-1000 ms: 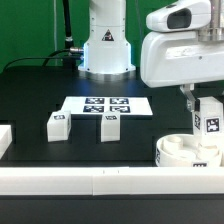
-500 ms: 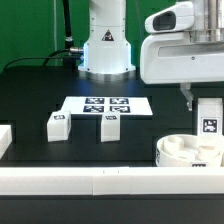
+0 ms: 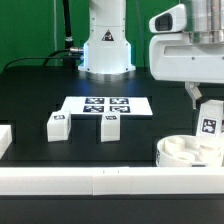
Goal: Assemble stool
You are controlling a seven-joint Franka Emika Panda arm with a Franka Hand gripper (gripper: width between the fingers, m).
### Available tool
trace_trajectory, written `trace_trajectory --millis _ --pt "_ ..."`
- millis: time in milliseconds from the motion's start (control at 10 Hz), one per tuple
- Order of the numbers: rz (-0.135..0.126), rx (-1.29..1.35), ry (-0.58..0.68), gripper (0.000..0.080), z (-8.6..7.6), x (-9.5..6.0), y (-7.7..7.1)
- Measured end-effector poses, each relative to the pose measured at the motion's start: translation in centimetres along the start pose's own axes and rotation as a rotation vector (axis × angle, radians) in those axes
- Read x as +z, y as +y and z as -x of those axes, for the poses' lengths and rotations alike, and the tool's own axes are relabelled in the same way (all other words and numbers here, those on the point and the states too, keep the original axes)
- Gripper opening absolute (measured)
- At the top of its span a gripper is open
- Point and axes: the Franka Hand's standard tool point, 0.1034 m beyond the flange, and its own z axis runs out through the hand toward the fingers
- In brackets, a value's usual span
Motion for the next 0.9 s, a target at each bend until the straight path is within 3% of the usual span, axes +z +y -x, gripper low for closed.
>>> trace_trajectory --millis 400,500,600,900 --pt "-0.006 0.076 -0.011 0.0334 0.0 0.0 0.0" --pt "-0.005 0.025 -0.018 0.0511 0.0 -0.4 0.0" --pt "-0.005 -0.056 -0.02 0.0605 -0.1 -1.1 -0.1" --pt "-0.01 -0.232 -0.019 0.0647 -0.2 -1.4 -0.2"
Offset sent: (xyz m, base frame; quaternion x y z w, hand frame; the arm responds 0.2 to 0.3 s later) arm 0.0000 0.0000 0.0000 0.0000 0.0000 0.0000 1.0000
